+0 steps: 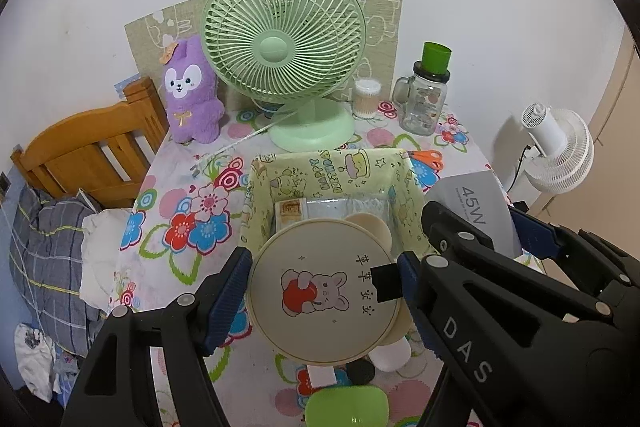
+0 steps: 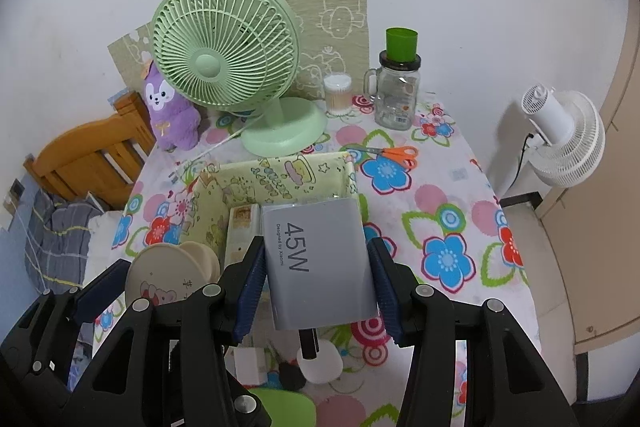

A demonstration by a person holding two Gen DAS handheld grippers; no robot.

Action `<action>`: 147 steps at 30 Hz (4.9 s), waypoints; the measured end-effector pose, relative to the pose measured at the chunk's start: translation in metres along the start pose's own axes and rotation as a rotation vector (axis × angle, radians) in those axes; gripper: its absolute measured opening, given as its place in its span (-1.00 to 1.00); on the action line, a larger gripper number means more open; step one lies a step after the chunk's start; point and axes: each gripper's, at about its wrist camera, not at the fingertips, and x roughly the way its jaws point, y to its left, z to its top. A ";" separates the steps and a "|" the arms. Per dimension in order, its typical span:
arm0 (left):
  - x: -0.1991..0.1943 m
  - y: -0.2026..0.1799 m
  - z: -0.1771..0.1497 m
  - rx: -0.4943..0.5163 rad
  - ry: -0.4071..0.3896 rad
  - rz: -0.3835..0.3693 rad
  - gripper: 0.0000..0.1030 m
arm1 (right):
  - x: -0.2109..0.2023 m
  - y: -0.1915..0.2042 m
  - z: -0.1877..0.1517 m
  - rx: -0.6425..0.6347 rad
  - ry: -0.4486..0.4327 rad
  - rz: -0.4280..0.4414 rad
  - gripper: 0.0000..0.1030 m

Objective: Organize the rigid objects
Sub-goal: 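Carry the white charger and bear-printed container over the cream fabric box with both tools, then lower both items into the fabric box and open both tools, then withdraw both tools from the fabric box toward the remaining items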

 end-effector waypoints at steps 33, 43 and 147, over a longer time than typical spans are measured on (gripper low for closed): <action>0.108 0.024 0.038 -0.022 0.088 0.026 0.47 | 0.121 0.018 0.043 -0.052 0.104 0.059 0.04; 0.131 0.034 0.038 -0.030 0.131 0.044 0.48 | 0.150 0.025 0.042 -0.037 0.147 0.104 0.06; -0.024 0.006 -0.026 0.020 -0.018 0.028 0.73 | -0.028 0.012 -0.024 -0.032 -0.022 -0.050 0.74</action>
